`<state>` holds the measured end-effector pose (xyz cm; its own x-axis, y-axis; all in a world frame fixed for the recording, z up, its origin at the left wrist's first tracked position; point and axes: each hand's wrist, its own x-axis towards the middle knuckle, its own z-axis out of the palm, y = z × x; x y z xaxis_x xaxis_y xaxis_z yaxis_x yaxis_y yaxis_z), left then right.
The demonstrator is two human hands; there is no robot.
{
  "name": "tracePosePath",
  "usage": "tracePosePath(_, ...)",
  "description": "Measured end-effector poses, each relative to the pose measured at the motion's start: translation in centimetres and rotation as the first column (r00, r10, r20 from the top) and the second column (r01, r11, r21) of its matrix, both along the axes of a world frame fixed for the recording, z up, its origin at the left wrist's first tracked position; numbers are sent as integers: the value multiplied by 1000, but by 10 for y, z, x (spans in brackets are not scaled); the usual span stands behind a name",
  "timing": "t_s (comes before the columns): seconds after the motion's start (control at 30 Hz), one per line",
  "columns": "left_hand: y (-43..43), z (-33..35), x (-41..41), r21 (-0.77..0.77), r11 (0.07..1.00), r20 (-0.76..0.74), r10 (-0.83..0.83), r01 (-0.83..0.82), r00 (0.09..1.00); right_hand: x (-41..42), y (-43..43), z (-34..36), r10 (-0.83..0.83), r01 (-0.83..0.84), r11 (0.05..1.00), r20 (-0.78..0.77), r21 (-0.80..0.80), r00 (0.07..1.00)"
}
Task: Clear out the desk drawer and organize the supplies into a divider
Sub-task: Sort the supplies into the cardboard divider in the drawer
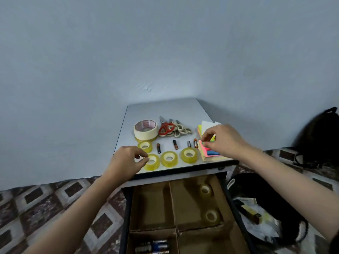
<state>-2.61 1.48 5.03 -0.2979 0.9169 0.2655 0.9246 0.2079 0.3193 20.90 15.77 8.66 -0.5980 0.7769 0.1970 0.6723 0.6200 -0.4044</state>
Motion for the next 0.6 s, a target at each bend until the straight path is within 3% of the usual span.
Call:
tracePosePath(0.17,46,13,-11,-144,989,-76,15,-26,997,-29,34,8,33,-67,991,264,119,964)
tracePosePath(0.37,87,14,-16,-256,967,-138,-42,6,989,-59,55,-13,-30,-88,977,531,195,847)
tracePosePath(0.6,111,3,-23,-356,931,-163,-142,76,976,-70,70,-18,-30,-108,979,651,170,759)
